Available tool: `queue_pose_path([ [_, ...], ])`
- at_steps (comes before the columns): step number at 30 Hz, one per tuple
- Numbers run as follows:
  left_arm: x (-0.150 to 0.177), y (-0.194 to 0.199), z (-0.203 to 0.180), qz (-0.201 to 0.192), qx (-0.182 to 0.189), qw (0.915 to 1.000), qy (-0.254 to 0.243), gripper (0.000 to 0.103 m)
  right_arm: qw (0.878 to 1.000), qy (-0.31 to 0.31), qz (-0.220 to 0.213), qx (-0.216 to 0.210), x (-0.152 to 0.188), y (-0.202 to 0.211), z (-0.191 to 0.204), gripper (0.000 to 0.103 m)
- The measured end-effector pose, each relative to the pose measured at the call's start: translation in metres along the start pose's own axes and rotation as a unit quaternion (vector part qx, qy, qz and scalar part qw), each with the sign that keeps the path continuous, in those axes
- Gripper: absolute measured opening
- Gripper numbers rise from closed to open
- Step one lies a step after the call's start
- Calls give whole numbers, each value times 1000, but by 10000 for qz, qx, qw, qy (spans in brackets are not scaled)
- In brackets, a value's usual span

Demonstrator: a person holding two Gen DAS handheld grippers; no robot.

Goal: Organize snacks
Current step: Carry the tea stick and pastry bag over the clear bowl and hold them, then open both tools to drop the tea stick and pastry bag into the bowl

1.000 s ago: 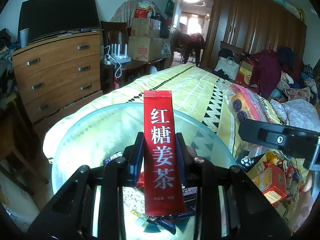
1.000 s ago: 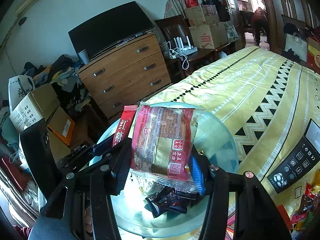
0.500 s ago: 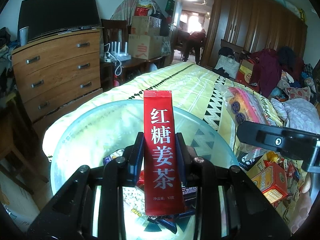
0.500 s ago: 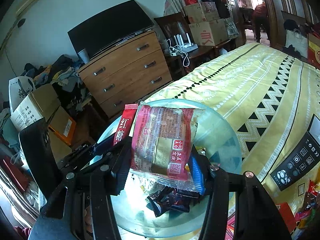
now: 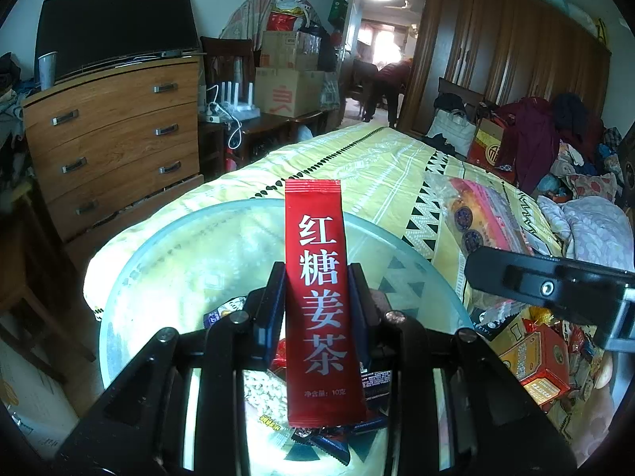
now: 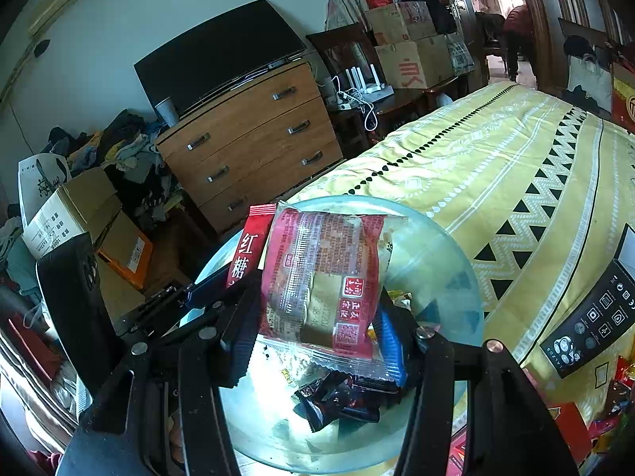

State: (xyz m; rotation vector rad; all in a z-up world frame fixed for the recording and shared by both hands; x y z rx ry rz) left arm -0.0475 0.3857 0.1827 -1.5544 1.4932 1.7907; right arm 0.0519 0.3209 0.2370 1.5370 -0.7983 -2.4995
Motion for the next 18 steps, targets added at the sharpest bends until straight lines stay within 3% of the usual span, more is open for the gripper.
queue_pose_path([
  [18, 7, -16, 5, 271, -8, 9996, 16, 31, 9999, -54, 122, -26, 8, -14, 1, 57],
])
Point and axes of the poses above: each gripper's, at about its wrist camera, not at the fingertips, and y roughly against the way its jaws point, z to its left, x to its underside, the point moved 5 cm from there along -y, roughly the way its jaws point, and after that the axes turned 7 degrees about -z, right-handed, at the moved point
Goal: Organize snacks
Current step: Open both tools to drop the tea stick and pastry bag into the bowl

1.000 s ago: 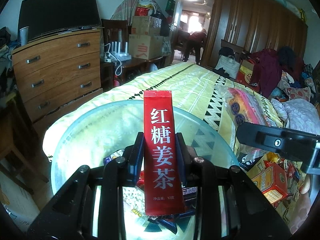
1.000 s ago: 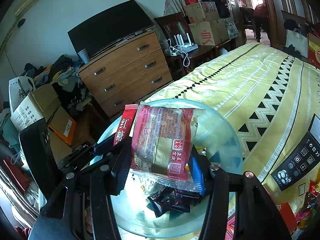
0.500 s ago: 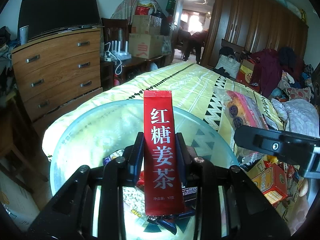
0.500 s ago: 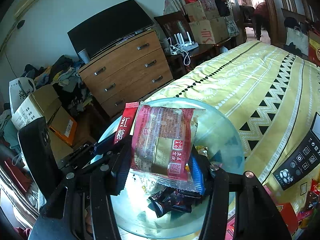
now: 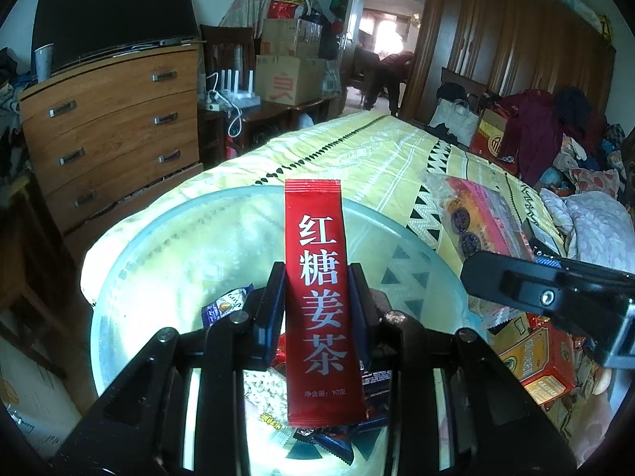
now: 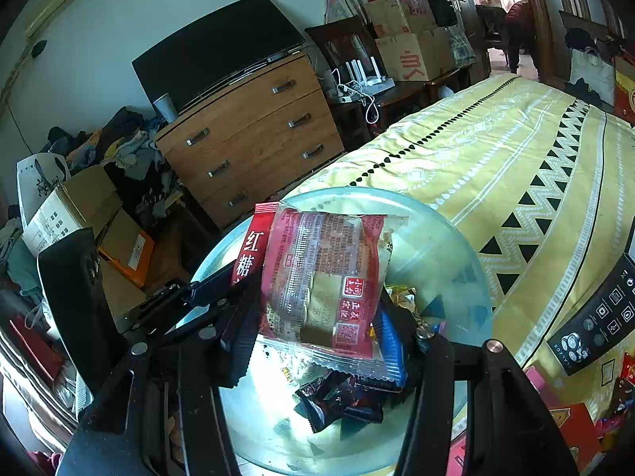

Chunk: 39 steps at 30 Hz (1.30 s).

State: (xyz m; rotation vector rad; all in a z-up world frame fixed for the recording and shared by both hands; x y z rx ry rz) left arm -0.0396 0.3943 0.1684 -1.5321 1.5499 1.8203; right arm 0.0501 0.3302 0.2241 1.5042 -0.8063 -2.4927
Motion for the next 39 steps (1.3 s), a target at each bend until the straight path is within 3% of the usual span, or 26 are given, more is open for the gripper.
queue_pose_path([
  [9, 6, -8, 5, 188, -69, 9998, 53, 34, 9997, 146, 176, 106, 6, -14, 2, 58],
  [10, 5, -8, 5, 189, -81, 9998, 60, 37, 9996, 162, 195, 111, 7, -15, 3, 59],
  [12, 5, -6, 6, 139, -138, 9998, 77, 58, 9994, 222, 193, 154, 7, -16, 3, 60],
  [16, 4, -3, 7, 84, -170, 9998, 78, 62, 9989, 390, 141, 235, 6, -14, 7, 60],
  [21, 5, -2, 10, 55, -181, 9997, 132, 87, 9956, 753, 11, 559, 3, -7, 13, 61],
  [27, 6, 2, 8, -39, -175, 9998, 81, 93, 9826, 1368, -364, 1206, 0, 15, 22, 78],
  [39, 1, 15, 5, -214, -177, 9993, 234, 93, 9589, 1977, -757, 1892, -5, 55, 32, 79],
])
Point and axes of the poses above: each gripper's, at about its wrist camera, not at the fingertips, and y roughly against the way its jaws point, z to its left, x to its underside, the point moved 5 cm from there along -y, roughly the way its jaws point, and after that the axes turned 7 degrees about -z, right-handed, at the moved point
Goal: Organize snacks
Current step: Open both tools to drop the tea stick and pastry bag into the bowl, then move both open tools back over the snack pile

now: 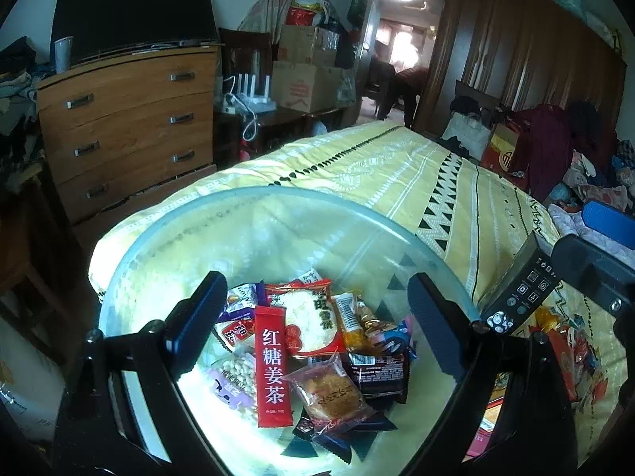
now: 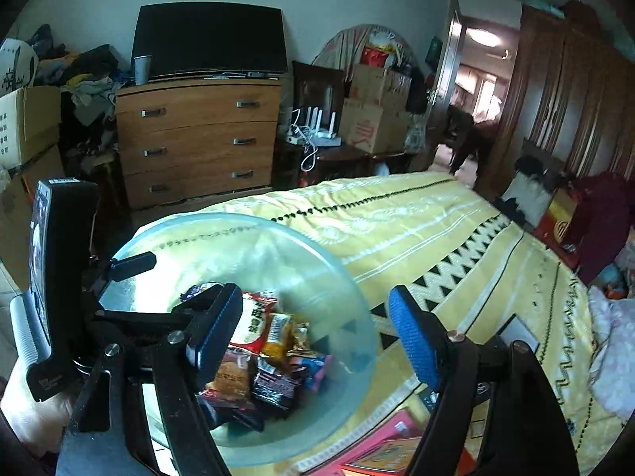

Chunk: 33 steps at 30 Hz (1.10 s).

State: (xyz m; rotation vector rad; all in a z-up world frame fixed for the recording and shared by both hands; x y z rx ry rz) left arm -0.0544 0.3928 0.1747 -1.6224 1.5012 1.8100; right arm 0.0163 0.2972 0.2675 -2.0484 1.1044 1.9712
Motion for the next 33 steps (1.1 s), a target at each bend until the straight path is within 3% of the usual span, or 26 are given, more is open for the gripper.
queue_pose_path([
  [17, -2, 23, -41, -196, 104, 9996, -198, 94, 9997, -172, -103, 152, 8, 37, -27, 79],
  [22, 3, 33, -69, -190, 389, 9985, -338, 94, 9990, -369, -214, 158, 22, 54, -44, 79],
  [26, 22, 52, -118, -194, 1042, 9921, -678, 94, 9957, -785, -348, 352, 74, 89, -69, 79],
  [28, 37, 64, -154, -162, 1456, 9840, -1018, 94, 9914, -1184, -249, 502, 126, 112, -90, 79],
  [31, 69, 83, -213, -19, 2171, 9657, -1425, 94, 9808, -1782, 166, 770, 213, 142, -118, 79],
  [33, 97, 92, -255, 159, 2673, 9476, -1742, 94, 9689, -2168, 690, 972, 280, 161, -137, 79],
])
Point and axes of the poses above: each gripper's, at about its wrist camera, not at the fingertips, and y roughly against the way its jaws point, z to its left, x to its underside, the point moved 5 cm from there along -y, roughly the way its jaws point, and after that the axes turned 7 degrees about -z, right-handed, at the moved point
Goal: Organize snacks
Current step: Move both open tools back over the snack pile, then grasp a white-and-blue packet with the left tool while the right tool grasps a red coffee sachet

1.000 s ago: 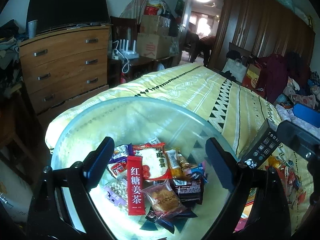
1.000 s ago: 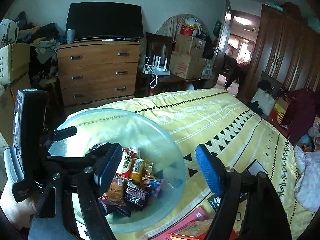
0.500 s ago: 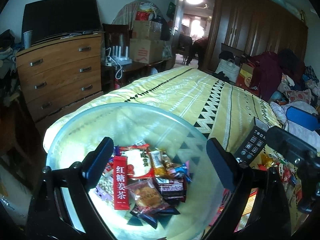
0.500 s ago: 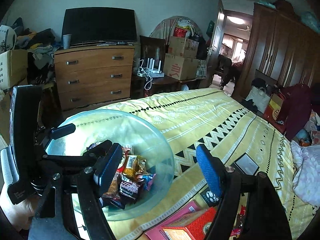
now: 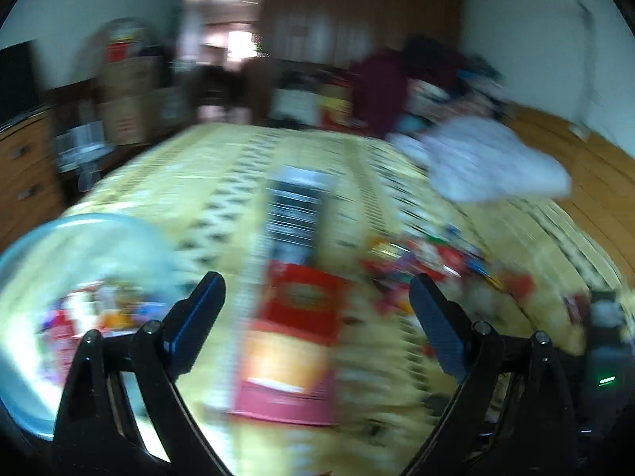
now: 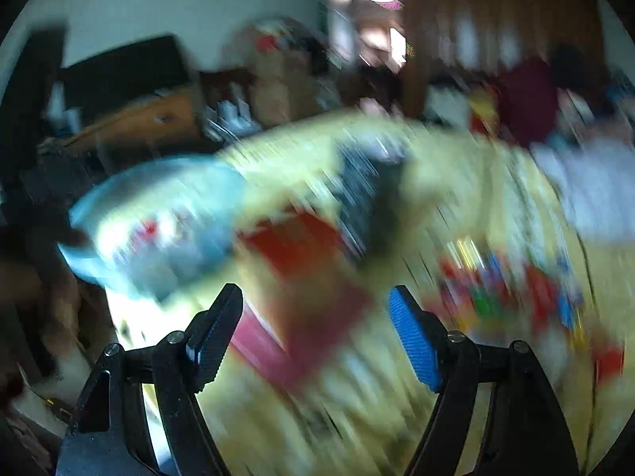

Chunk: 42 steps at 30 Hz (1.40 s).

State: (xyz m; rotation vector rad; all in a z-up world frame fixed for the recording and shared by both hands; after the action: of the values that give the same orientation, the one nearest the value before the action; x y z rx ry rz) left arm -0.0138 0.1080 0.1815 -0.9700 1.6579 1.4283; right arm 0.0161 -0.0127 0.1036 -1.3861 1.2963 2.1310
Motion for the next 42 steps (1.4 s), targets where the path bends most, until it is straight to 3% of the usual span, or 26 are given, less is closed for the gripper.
queue_pose_path([
  [4, 39, -60, -66, 707, 1025, 9920, -225, 94, 9935, -769, 691, 486, 82, 20, -77, 79],
  [6, 61, -97, -91, 1146, 1357, 9832, -419, 82, 9889, -1061, 811, 655, 108, 35, -107, 79],
  [8, 77, -126, -112, 1393, 1602, 9743, -758, 75, 9858, -1238, 860, 744, 122, 44, -127, 79],
  [10, 88, -155, -131, 1703, 1831, 9650, -787, 75, 9831, -1418, 849, 788, 130, 50, -144, 79],
  [11, 89, -167, -136, 1781, 1903, 9627, -720, 75, 9821, -1488, 838, 794, 131, 51, -149, 79],
  [15, 94, -208, -158, 1706, 1695, 9676, -765, 77, 9774, -1821, 722, 799, 137, 55, -169, 79],
  [18, 123, -230, -167, 2313, 1594, 9557, -877, 75, 9762, -1896, 674, 814, 142, 61, -177, 79],
  [19, 126, -224, -173, 2278, 1623, 9556, -931, 75, 9754, -1927, 669, 832, 144, 63, -180, 79],
  [20, 129, -212, -183, 2382, 1930, 9473, -928, 74, 9746, -1960, 664, 860, 145, 65, -184, 79],
  [22, 139, -188, -197, 2802, 2575, 9221, -706, 53, 9726, -2037, 641, 916, 149, 69, -192, 79],
  [23, 142, -170, -202, 2852, 2787, 9143, -717, 51, 9716, -2075, 621, 950, 152, 72, -196, 79],
  [24, 141, -160, -201, 2818, 2799, 9147, -747, 51, 9709, -2104, 607, 973, 154, 74, -198, 79],
  [27, 135, -135, -185, 2648, 2734, 9236, -459, 53, 9694, -2159, 548, 1036, 159, 80, -205, 79],
  [31, 127, -123, -172, 2421, 2452, 9370, -581, 54, 9678, -2231, 480, 1062, 166, 88, -213, 79],
  [34, 111, -131, -179, 2162, 2512, 9410, -681, 56, 9673, -2248, 474, 1078, 170, 90, -216, 79],
  [37, 108, -149, -206, 2054, 2683, 9307, -1399, 58, 9655, -2306, 529, 1087, 175, 89, -219, 79],
  [42, 123, -176, -227, 2107, 2782, 8958, -2752, 58, 9647, -2341, 506, 1091, 180, 92, -224, 79],
])
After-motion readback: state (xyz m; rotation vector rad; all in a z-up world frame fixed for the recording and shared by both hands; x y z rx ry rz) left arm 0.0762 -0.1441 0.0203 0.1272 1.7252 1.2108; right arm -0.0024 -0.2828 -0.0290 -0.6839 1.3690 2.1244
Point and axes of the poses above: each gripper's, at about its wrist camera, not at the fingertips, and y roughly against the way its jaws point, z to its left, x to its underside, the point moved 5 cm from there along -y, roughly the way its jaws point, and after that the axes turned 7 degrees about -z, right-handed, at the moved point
